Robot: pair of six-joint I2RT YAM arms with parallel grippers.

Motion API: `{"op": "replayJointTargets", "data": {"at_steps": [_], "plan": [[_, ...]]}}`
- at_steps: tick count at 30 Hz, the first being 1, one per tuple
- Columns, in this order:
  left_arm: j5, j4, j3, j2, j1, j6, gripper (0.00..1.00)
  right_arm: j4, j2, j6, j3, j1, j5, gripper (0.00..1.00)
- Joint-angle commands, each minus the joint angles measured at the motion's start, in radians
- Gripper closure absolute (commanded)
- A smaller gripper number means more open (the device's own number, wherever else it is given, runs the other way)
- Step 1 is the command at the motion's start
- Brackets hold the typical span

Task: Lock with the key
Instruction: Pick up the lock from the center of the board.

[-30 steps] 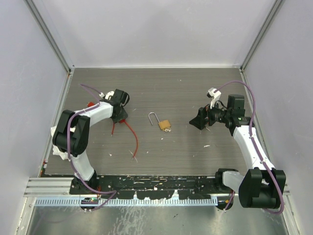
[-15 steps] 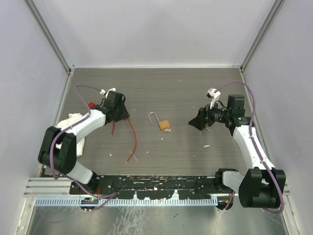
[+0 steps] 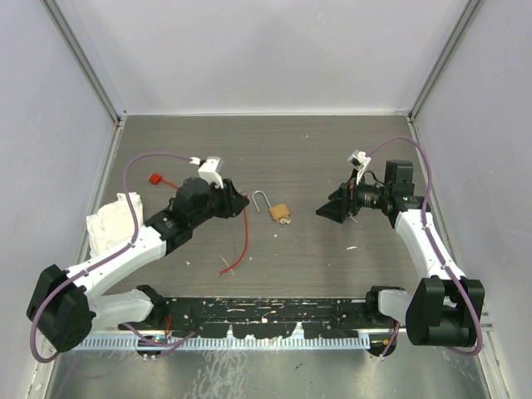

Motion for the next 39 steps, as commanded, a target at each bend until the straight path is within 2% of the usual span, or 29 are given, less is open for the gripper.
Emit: {"op": "replayJointTargets", "data": {"at_steps": [1, 6, 8, 12, 16, 21, 27, 39], "plan": [[0.063, 0.329, -0.091, -0.059, -0.068, 0.108, 1.00, 0.095, -0.034, 0.083, 0.016, -0.004, -0.100, 0.00], [0.122, 0.544, -0.167, -0.069, -0.175, 0.302, 1.00, 0.276, -0.059, 0.284, -0.033, -0.001, -0.148, 0.00], [0.135, 0.609, -0.186, -0.071, -0.219, 0.431, 1.00, 0.296, -0.057, 0.320, -0.020, 0.005, -0.144, 0.00], [0.162, 0.665, -0.199, -0.053, -0.287, 0.618, 1.00, 0.227, -0.043, 0.316, 0.040, 0.053, -0.098, 0.00], [0.183, 0.666, -0.189, -0.025, -0.332, 0.734, 1.00, 0.111, -0.049, 0.248, 0.100, 0.134, -0.046, 0.00], [0.204, 0.650, -0.170, 0.005, -0.360, 0.786, 1.00, -0.065, -0.067, 0.030, 0.164, 0.260, 0.058, 0.03], [0.255, 0.559, -0.147, 0.003, -0.364, 0.819, 1.00, -0.187, -0.089, -0.193, 0.197, 0.365, 0.164, 0.12], [0.294, 0.498, -0.132, -0.002, -0.366, 0.791, 1.00, -0.204, -0.061, -0.295, 0.238, 0.449, 0.142, 0.38]]}}
